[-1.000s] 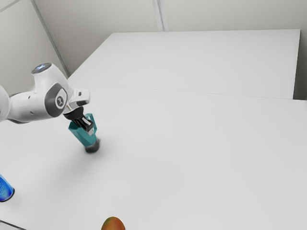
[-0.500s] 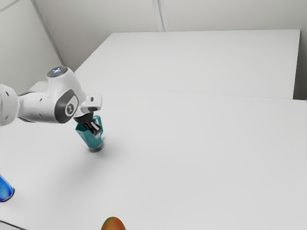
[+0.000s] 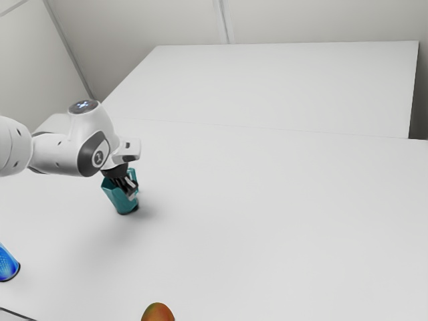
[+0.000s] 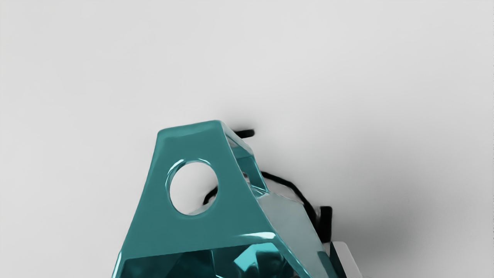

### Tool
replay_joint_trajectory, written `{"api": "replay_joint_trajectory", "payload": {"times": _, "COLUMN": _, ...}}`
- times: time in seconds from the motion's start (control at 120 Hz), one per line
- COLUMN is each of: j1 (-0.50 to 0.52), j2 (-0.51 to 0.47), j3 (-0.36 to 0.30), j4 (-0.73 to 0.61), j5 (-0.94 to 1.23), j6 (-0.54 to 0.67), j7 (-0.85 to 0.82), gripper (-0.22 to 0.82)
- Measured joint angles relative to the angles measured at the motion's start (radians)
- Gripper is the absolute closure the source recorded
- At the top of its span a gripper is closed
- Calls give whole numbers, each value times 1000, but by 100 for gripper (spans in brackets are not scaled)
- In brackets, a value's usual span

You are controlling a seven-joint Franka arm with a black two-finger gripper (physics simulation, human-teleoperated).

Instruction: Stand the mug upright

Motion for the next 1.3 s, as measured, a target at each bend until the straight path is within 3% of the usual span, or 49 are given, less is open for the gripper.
{"api": "replay_joint_trajectory", "payload": {"times": 0.067, "j1": 2, "j2": -1, "j3": 0, "j4": 0, "j5": 2, "j6": -2, "j7": -5, "gripper": 77}}
{"api": "replay_joint_trajectory", "payload": {"times": 0.208, "j1": 17, "j2": -3, "j3": -1, "j4": 3, "j5": -6, "j6": -10, "j7": 1, "gripper": 45}}
{"api": "replay_joint_trajectory", "payload": {"times": 0.3, "j1": 18, "j2": -8, "j3": -1, "j4": 11, "j5": -7, "j6": -13, "j7": 8, "gripper": 29}}
{"api": "replay_joint_trajectory", "payload": {"times": 0.475, "j1": 14, "j2": -23, "j3": -1, "j4": 27, "j5": -7, "j6": -20, "j7": 19, "gripper": 13}}
{"api": "replay_joint_trajectory", "payload": {"times": 0.75, "j1": 11, "j2": -61, "j3": -5, "j4": 68, "j5": -10, "j6": -51, "j7": 28, "gripper": 3}}
{"api": "replay_joint_trajectory", "payload": {"times": 0.992, "j1": 4, "j2": -115, "j3": -14, "j4": 180, "j5": -22, "j6": -157, "j7": 17, "gripper": 1}}
{"api": "replay_joint_trajectory", "payload": {"times": 1.3, "j1": -19, "j2": -143, "j3": -14, "j4": 445, "j5": -8, "j6": -434, "j7": -29, "gripper": 0}}
